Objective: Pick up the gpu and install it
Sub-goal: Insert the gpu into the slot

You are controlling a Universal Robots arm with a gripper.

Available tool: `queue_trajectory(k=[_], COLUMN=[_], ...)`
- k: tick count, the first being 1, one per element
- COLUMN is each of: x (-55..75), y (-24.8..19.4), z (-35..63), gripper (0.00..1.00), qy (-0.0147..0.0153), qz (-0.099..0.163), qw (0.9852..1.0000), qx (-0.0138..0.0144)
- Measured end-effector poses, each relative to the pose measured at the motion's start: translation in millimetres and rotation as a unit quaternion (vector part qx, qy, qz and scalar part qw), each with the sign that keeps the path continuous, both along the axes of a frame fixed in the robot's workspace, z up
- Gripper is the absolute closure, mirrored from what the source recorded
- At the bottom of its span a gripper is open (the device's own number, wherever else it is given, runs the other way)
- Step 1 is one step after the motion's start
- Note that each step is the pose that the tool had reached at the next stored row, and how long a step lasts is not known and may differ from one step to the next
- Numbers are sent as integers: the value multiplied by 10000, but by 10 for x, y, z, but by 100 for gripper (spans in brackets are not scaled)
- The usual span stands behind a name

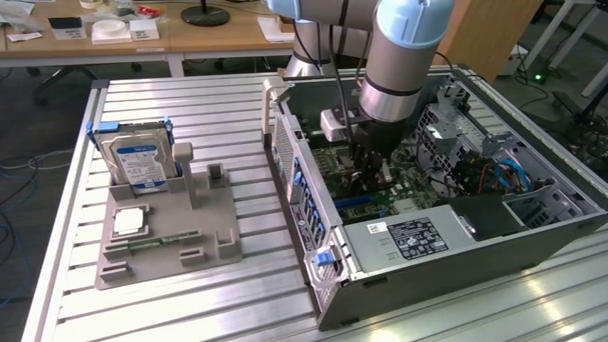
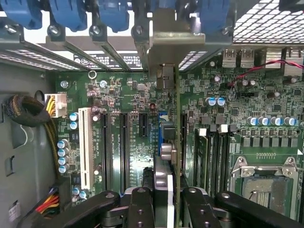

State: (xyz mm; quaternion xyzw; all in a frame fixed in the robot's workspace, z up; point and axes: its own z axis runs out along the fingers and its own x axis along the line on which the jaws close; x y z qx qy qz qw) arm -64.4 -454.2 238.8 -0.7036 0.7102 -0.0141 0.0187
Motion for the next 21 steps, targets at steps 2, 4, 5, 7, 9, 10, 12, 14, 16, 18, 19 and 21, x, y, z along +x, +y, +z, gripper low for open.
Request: queue_trajectory(k=[2,4,5,7,9,10,12,14,16,18,19,21], x=[-8,-17,-21,-27,-30,-31,-34,-35,-37,-49,-51,-52], y=[0,0,0,0,0,0,0,0,0,0,0,0], z=[-9,-17,-20,-26,-32,-33,-34,-35,-40,-48,-50,-55], gripper=[72,72,72,72,72,72,72,72,72,72,72,72], qy=[0,0,0,0,0,0,0,1,1,2,3,3], qz=[1,1,1,1,2,1,1,1,1,-1,1,1], qw=[10000,10000,10000,10000,10000,10000,10000,10000,10000,10000,10000,10000], qx=[0,0,0,0,0,0,-1,0,1,0,-1,0])
